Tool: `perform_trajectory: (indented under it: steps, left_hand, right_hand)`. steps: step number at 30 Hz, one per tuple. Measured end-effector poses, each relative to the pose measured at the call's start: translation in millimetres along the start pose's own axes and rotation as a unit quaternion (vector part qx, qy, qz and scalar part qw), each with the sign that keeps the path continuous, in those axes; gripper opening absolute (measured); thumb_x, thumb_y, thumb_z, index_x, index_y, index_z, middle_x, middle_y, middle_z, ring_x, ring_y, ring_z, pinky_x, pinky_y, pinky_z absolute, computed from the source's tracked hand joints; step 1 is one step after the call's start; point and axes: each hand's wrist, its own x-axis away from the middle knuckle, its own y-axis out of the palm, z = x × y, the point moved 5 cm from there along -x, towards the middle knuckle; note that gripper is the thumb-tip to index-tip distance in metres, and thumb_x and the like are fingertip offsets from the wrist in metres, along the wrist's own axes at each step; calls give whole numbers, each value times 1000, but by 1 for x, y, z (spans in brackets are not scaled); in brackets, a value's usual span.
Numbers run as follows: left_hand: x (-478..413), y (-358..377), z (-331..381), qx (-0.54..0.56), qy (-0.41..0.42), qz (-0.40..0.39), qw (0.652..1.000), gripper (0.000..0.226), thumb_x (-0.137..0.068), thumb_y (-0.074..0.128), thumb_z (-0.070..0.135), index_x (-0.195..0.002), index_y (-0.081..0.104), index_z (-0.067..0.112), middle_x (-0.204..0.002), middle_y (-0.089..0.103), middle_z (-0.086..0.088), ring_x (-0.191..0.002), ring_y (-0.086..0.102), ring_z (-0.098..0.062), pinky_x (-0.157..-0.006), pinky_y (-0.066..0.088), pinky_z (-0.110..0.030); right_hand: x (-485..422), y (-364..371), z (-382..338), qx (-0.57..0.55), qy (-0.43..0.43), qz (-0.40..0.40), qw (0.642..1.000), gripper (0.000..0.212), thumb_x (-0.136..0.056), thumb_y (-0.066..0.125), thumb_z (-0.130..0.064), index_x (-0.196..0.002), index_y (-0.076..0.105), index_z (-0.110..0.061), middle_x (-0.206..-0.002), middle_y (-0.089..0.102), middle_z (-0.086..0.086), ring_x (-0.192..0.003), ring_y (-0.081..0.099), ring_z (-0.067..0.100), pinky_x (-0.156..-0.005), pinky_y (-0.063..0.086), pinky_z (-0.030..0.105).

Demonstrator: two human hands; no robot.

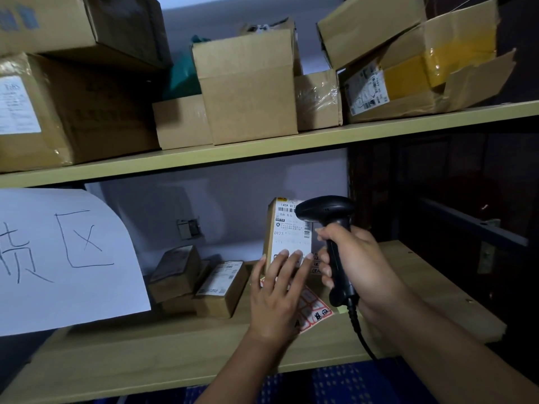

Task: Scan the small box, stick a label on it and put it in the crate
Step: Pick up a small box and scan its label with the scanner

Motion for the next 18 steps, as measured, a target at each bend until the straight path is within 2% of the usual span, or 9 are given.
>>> perform_trajectory:
  steps: [3, 6, 11, 15, 18]
  left_hand:
    - [2, -1, -1, -10, 9, 2, 1000, 41, -106, 45, 21, -143, 60, 23, -151, 50, 1, -142, 48, -22, -114, 40, -52]
    - [1, -3, -1, -6, 2, -3, 1000, 42, -111, 36, 26, -139, 67, 22, -150, 51, 1, -140, 49, -22, -113, 40, -52]
    - [-2, -8, 0, -1, -8, -12, 1000, 52, -114, 26, 36, -136, 70, 20, -148, 52, 0, -139, 50, -23, -111, 40, -53]
    - [1, -5, -1, -1, -1, -18, 1000, 50, -111, 27, 29, -139, 67, 20, -150, 50, 0, -141, 48, -23, -113, 40, -53]
    - [4, -3, -2, 2, 5, -12, 1000, 48, -107, 31, 20, -141, 66, 21, -150, 50, 0, -143, 46, -23, -114, 39, -53]
  right_hand:
    - [0, -2, 1, 12, -10, 12, 1000, 23, -92, 59, -22, -73, 53, -12, -52, 47, 6, -45, 41, 23, -48, 36, 35]
    - [1, -3, 4, 30, -9, 16, 999, 31, -90, 61, -26, -62, 53, -17, -52, 48, 7, -46, 42, 23, -50, 37, 37]
    - [4, 0, 2, 17, -4, 14, 1000, 20, -93, 60, -21, -76, 55, -13, -50, 47, 4, -44, 40, 21, -47, 36, 33]
    - [5, -1, 1, 5, 0, 14, 1000, 11, -94, 59, -18, -87, 58, -9, -49, 47, 3, -43, 40, 21, -43, 36, 30]
    - [5, -3, 1, 6, 6, 18, 1000, 12, -94, 59, -18, -86, 58, -10, -49, 48, 3, -43, 40, 21, -44, 36, 30]
